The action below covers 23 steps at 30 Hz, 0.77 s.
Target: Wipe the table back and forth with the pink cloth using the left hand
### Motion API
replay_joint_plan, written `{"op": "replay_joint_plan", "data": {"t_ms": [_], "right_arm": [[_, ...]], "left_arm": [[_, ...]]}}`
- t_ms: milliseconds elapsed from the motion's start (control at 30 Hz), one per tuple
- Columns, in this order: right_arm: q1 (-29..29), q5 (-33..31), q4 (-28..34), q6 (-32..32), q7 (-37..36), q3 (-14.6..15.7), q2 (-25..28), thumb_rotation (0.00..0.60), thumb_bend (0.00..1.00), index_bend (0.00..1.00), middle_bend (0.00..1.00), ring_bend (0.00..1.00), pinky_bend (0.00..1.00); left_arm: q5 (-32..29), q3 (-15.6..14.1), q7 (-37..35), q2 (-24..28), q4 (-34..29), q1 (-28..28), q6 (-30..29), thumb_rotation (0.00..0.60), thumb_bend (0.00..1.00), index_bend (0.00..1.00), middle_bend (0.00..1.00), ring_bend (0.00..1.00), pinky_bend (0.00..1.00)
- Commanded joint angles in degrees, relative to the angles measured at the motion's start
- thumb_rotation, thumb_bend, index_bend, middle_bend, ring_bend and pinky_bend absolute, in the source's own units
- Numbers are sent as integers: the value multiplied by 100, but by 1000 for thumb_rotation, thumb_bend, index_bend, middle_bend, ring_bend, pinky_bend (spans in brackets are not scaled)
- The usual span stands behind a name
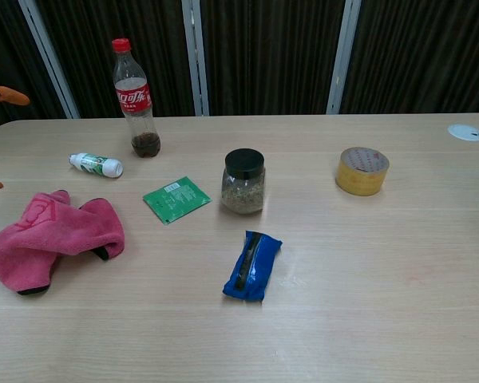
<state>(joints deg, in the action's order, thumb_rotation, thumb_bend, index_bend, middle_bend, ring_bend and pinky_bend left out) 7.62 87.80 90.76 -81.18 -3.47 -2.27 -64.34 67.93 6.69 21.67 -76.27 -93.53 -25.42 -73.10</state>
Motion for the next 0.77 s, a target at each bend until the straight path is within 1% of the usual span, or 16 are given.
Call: {"op": "replay_joint_plan", "data": {"t_ms": [33,200,267,533,633,767], "right_arm": [[2,5,-6,3,14,3,-2,600,0,0,0,0,0],[-9,38,-1,-24,70,17,-1,600,0,0,0,0,0],[-14,54,4,-35,95,25,2,600,0,0,0,0,0],[-43,146,-21,-136,237,44,-22,600,0,0,0,0,0],[-46,164,-35,-153,278,48,-45,600,0,0,0,0,0],[-40,160,-51,-152,291,39,-61,600,0,0,0,0,0]], "left_arm": [[624,-237,-388,312,-65,525,-815,600,0,72,0,0,0],[1066,-539,-760,678,-5,1000,-1322,600,0,27,0,0,0],[1164,-600,-895,789,-4,1148,-1499,600,0,10,0,0,0],[1588,-1027,-1676,1135,212,1870,-2049,600,0,0,0,0,0],[1689,-1051,-1792,1155,256,1949,-2054,600,0,0,0,0,0],[1692,-961,-1801,1094,299,1942,-1957,600,0,0,0,0,0]]}}
